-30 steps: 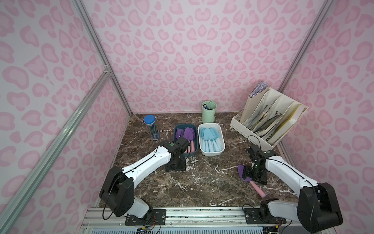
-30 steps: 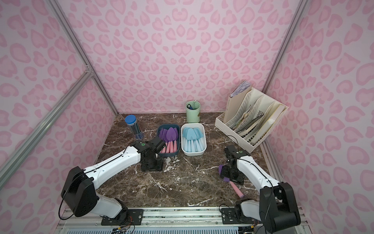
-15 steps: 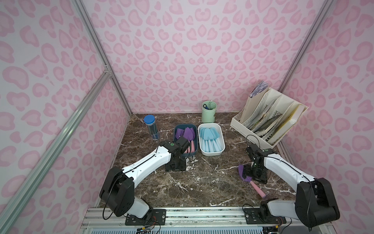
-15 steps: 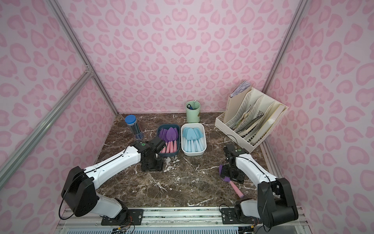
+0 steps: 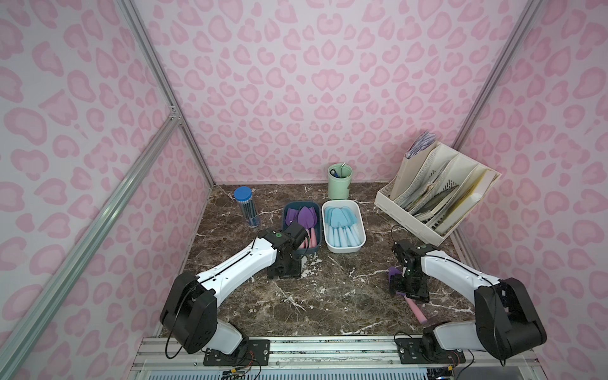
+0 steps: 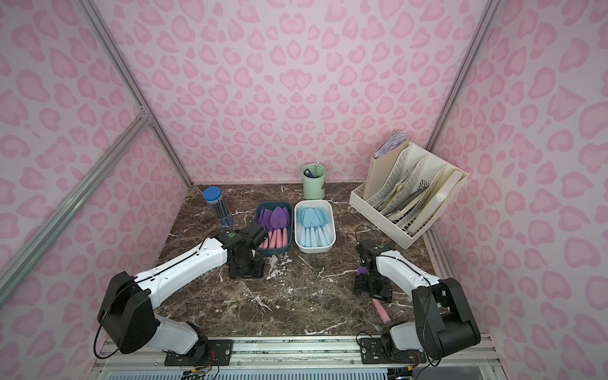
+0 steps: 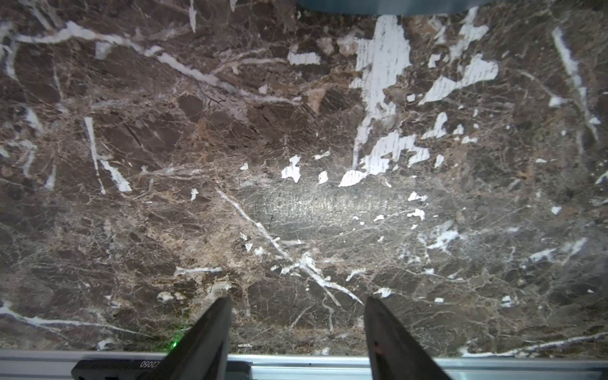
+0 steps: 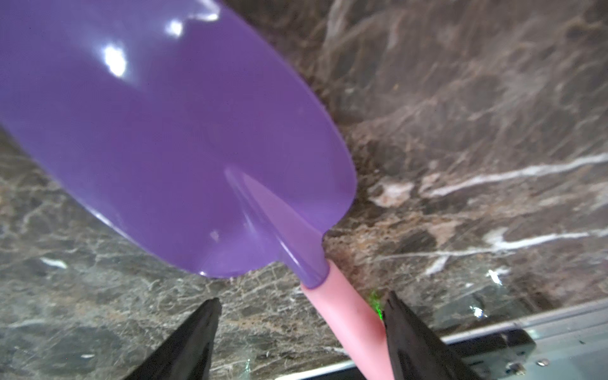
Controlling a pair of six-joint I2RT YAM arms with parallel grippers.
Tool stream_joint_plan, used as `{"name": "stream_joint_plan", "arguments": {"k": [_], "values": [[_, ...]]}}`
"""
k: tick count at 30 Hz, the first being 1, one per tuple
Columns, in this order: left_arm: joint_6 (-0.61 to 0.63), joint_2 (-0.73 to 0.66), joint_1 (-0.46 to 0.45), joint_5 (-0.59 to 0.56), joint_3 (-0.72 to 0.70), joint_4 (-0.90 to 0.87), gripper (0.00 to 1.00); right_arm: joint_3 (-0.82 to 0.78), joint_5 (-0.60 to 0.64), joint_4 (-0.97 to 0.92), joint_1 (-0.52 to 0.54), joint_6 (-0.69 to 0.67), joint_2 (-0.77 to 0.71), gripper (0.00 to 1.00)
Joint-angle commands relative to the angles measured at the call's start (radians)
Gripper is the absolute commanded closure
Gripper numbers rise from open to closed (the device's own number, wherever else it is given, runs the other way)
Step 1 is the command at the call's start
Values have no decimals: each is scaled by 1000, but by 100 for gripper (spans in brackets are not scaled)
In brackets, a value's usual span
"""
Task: Sort the small shovels by color and place them into the storage box
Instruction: Pick up the shovel from the center of the board.
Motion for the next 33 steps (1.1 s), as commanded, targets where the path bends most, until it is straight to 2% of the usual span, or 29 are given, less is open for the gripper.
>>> {"name": "stream_joint_plan", "arguments": {"k": [1,18,33], "values": [[3,-6,2,-4,5,-13,31,1,-5,-16,16,15,3,18],[11,-7,2,-6,23,-29,31,-21,-53,-21,130,126,-27,32],[14,-1,6,3,16,-17,32,-80,-109,-18,181,189,-74,47]]}}
